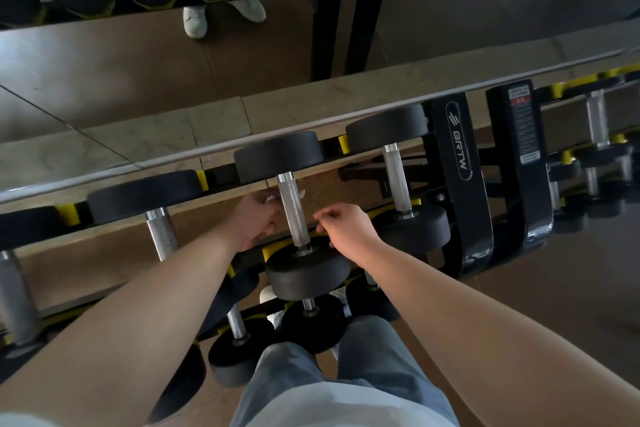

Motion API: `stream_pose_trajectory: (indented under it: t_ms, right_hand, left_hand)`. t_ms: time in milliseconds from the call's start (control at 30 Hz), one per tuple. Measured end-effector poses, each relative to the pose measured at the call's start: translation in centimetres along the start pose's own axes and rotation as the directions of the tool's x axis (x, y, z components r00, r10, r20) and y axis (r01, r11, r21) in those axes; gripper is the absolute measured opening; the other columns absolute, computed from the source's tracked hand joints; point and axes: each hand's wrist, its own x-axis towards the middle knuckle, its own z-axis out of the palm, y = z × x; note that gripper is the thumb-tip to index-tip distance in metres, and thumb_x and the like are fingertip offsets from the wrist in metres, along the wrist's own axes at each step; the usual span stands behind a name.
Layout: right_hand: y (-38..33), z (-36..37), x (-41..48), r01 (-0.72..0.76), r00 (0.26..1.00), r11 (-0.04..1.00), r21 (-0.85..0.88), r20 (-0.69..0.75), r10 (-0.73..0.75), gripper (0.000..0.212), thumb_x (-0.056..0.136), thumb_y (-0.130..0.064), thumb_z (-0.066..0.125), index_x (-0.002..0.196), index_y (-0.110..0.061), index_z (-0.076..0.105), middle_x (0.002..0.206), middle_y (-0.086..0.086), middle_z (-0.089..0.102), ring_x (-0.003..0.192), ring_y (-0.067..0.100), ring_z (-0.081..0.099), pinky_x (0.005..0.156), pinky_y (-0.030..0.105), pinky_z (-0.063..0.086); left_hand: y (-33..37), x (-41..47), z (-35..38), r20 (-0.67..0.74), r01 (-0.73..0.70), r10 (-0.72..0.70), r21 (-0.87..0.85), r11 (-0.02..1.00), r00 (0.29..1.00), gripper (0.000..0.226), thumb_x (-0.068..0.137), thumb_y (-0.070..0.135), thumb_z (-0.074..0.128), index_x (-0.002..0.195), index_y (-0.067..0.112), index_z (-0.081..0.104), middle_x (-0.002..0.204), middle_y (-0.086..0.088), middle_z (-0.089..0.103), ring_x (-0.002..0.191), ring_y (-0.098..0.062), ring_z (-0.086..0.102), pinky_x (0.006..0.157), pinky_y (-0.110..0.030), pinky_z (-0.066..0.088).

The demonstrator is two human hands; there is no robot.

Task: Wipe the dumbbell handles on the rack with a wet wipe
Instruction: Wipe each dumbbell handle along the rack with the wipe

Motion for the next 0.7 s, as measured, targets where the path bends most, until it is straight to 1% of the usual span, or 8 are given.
stream_pose_trajectory:
  t_ms: [100,200,300,400,467,500,600,700]
  right_hand:
    - [0.1,0.1,0.0,0.010,1.000,1.000,-0.015,-0.004,-0.010,0.021,0.105,-0.022,0.052,0.115,-0.026,0.070,0.094,-0.010,0.072,0.082,0.010,0.068,0.078,0.034,0.062]
    - [0.2,0.2,0.1,0.017,1.000,1.000,-0.022,-0.015,-0.018,0.019,0.105,-0.023,0.052,0.111,-0.029,0.070,0.094,-0.010,0.072,0.082,0.012,0.069,0.080,0.038,0.062]
    - [0.3,0.3,0.0,0.027,1.000,0.999,-0.025,-0.007,-0.027,0.019,0.105,-0.023,0.053,0.112,-0.029,0.070,0.095,-0.010,0.072,0.083,0.011,0.069,0.080,0.035,0.062]
    - [0.4,0.2,-0.1,0.039,0.999,0.999,-0.032,0.005,-0.039,0.021,0.105,-0.022,0.053,0.117,-0.026,0.070,0.097,-0.010,0.071,0.085,0.007,0.068,0.080,0.032,0.060]
    - [0.5,0.3,-0.2,0.049,0.999,0.998,-0.028,0.000,-0.049,0.022,0.105,-0.021,0.053,0.119,-0.025,0.070,0.098,-0.009,0.071,0.079,0.005,0.065,0.072,0.026,0.055]
    - [0.5,0.3,-0.2,0.053,0.999,0.998,-0.027,-0.007,-0.053,0.022,0.105,-0.022,0.052,0.119,-0.025,0.070,0.098,-0.009,0.072,0.075,0.004,0.064,0.067,0.023,0.051]
    - [0.7,0.4,-0.3,0.059,0.998,0.997,-0.045,-0.015,-0.059,0.022,0.106,-0.022,0.052,0.118,-0.027,0.069,0.098,-0.009,0.072,0.065,0.002,0.059,0.055,0.017,0.042]
    - [0.6,0.5,-0.3,0.074,0.997,0.993,-0.092,-0.007,-0.075,0.022,0.106,-0.023,0.051,0.118,-0.026,0.069,0.101,-0.009,0.072,0.064,0.000,0.058,0.054,0.016,0.039]
  left_hand:
    - [0.3,-0.5,0.2,0.046,-0.086,0.073,0.492,0.866,0.996,0.030,0.101,0.021,0.061,0.131,0.021,0.064,0.091,-0.003,0.069,0.068,-0.016,0.057,0.057,-0.026,0.049]
    - [0.5,-2.3,1.1,0.206,-0.124,-0.038,0.715,0.688,0.978,0.039,0.104,0.017,0.055,0.142,0.017,0.055,0.118,-0.003,0.065,0.077,-0.008,0.058,0.066,-0.023,0.045]
    - [0.5,-2.6,0.9,0.193,-0.077,-0.074,0.675,0.733,0.978,0.031,0.103,0.016,0.056,0.134,0.019,0.057,0.106,0.000,0.063,0.076,-0.010,0.057,0.064,-0.022,0.044]
    - [0.5,-0.8,0.0,0.044,0.025,-0.038,0.273,0.962,0.998,0.016,0.097,0.011,0.063,0.111,0.019,0.064,0.096,-0.013,0.069,0.067,-0.016,0.054,0.059,-0.028,0.046]
    - [1.3,0.1,-0.3,-0.030,-0.010,0.010,-0.023,1.000,0.999,0.021,0.097,0.002,0.056,0.110,0.015,0.067,0.088,-0.019,0.067,0.057,-0.011,0.046,0.049,-0.025,0.037]
    - [1.6,0.0,-0.2,-0.051,-0.044,0.041,-0.075,0.996,0.998,0.024,0.099,-0.001,0.051,0.106,0.016,0.066,0.077,-0.014,0.061,0.054,-0.010,0.042,0.047,-0.024,0.034]
    - [1.4,-1.1,0.2,-0.032,-0.068,0.068,0.020,0.997,0.997,0.021,0.102,0.006,0.053,0.113,0.018,0.067,0.063,0.000,0.047,0.051,-0.011,0.039,0.048,-0.025,0.034]
    - [0.3,-2.5,0.1,0.076,-0.055,0.037,0.242,0.969,0.996,0.011,0.101,0.016,0.060,0.109,0.018,0.066,0.068,-0.002,0.057,0.052,-0.013,0.043,0.050,-0.025,0.038]
